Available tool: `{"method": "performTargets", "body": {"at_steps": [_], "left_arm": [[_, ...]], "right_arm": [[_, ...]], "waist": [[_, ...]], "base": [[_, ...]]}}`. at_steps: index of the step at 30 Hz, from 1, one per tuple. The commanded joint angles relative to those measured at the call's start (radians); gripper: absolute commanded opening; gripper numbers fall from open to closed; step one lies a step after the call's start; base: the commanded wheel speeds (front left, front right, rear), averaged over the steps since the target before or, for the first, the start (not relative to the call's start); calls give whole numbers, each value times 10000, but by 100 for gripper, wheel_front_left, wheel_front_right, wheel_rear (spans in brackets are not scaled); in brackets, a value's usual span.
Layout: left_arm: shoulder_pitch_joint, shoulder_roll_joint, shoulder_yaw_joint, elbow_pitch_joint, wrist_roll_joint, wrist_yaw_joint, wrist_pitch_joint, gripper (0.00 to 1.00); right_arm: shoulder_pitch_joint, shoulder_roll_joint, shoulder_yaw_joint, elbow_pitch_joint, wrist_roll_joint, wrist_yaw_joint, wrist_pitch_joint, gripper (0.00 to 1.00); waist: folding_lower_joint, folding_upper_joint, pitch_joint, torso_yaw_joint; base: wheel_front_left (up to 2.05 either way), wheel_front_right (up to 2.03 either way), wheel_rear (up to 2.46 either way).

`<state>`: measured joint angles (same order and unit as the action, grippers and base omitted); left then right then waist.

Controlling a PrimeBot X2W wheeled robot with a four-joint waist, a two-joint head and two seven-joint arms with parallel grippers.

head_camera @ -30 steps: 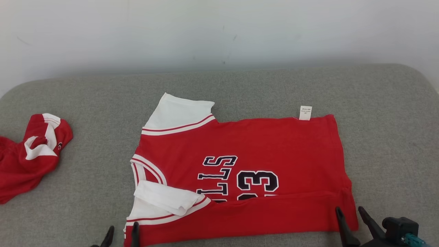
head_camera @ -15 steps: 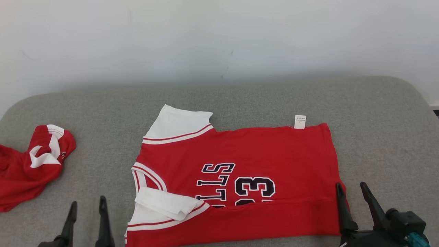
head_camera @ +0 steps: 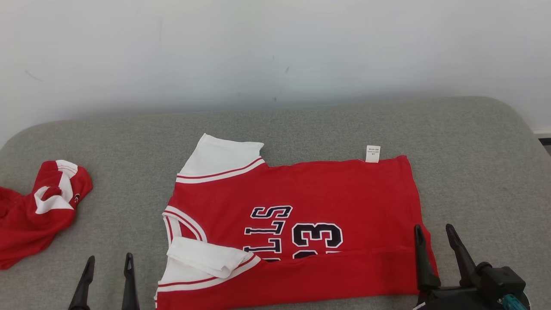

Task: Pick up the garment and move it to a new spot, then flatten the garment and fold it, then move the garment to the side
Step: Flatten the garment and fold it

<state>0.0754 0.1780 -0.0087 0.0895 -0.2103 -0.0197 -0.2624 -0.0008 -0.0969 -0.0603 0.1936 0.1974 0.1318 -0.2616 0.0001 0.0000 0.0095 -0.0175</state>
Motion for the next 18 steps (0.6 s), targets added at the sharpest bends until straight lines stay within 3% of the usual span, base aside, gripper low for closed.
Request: {"method": "performTargets", "body": {"at_steps": [1,18], "left_arm": [[17,-100,103,26,123,-59,-32,100],[87,-1022,1484,-124,632,-603,-32,100]], "right_arm": [[-40,80,-33,-38,-60,-25,-37,100],[-79,400,-15,103,-261,-25,-42,100]], "waist": [[-1,0,10,0],[-1,0,14,36]], "base": [[0,0,0],[0,0,0]]}}
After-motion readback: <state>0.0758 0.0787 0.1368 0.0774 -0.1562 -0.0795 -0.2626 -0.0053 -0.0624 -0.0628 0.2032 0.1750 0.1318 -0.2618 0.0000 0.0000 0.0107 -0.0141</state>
